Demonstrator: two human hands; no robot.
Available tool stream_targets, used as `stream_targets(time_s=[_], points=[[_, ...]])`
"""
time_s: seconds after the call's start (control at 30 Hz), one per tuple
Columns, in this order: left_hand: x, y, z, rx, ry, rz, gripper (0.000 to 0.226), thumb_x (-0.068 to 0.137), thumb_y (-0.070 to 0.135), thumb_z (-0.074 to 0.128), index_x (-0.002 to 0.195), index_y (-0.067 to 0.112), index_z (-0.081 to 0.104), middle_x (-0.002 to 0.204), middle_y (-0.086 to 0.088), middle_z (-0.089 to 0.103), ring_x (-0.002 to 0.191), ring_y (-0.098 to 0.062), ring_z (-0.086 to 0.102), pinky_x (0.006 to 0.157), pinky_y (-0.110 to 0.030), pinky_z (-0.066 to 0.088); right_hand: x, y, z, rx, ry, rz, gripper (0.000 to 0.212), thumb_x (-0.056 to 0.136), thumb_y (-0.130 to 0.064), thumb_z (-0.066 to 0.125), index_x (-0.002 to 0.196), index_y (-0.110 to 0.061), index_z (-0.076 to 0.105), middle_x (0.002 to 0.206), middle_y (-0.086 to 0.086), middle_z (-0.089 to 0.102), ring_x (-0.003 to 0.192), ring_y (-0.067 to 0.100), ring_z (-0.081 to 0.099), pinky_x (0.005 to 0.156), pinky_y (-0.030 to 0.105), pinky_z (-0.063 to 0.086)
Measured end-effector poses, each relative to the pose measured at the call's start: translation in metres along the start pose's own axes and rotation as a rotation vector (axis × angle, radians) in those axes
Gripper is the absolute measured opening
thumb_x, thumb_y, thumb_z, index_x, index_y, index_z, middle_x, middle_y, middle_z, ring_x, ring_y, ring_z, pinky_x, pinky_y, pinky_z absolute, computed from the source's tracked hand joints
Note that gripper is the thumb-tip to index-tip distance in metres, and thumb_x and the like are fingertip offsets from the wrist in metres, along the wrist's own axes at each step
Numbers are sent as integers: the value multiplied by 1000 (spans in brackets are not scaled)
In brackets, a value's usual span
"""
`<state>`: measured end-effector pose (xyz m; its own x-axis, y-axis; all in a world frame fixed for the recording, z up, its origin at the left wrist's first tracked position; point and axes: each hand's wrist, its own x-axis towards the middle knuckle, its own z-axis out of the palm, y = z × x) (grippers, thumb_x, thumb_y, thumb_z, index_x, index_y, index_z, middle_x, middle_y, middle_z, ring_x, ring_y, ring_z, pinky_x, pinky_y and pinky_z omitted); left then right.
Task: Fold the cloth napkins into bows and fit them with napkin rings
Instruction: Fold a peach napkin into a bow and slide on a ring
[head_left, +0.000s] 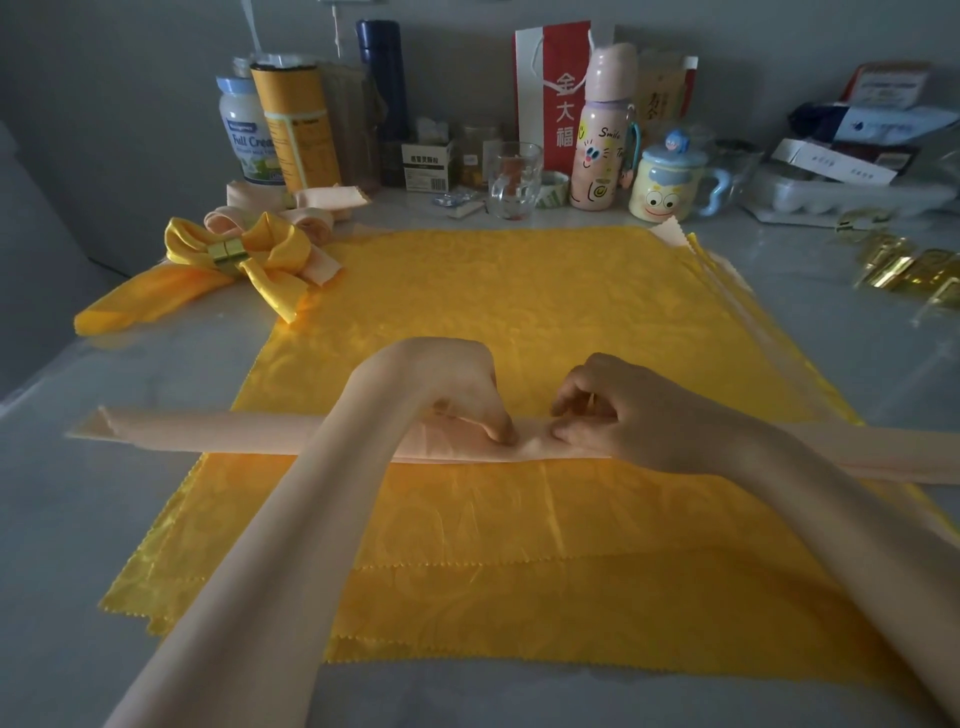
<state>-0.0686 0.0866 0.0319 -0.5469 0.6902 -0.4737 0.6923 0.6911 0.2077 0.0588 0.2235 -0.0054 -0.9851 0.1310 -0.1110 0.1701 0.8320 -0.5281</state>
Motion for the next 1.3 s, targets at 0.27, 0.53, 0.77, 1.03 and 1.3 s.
stream_targets(time_s=[0.27, 0.53, 0.77, 1.03, 1.3], points=[[-4, 4, 3, -15, -42, 86, 26, 82, 41, 63, 96, 19, 68, 92, 5, 64, 84, -14, 59, 70, -28, 47, -6, -2, -20, 11, -235, 39, 8, 87, -38, 60, 92, -32, 60, 89, -18, 59, 78, -1, 54, 67, 14, 40], [-3, -27, -3, -122, -1, 47, 12, 82, 40, 68, 79, 29, 63, 83, 15, 58, 78, -6, 53, 63, -21, 39, -5, 11, -49, 45, -418, 175, 44, 83, -49, 61, 48, -24, 51, 49, -12, 37, 46, 2, 35, 57, 21, 28], [-1, -35, -5, -174, 83, -28, 13, 83, 38, 67, 85, 26, 63, 91, 12, 55, 96, -14, 50, 75, -25, 37, -18, 37, -77, -12, -487, 272, 30, 87, -30, 65, 59, -23, 57, 52, -14, 47, 55, 4, 45, 59, 18, 41], [-4, -23, -5, -85, 147, -82, 20, 84, 31, 67, 96, 17, 63, 97, 3, 56, 88, -16, 52, 64, -24, 41, -38, 51, -77, -10, -230, 260, 21, 94, -16, 47, 80, -22, 61, 73, -12, 58, 64, 3, 58, 73, 23, 41], [3, 24, 15, -308, 211, 207, 6, 88, 18, 60, 89, 17, 65, 78, 8, 56, 75, -12, 52, 61, -21, 38, -43, 48, -71, -5, -164, 341, 24, 93, -16, 46, 99, -28, 65, 100, -9, 62, 94, 8, 58, 82, 23, 48]])
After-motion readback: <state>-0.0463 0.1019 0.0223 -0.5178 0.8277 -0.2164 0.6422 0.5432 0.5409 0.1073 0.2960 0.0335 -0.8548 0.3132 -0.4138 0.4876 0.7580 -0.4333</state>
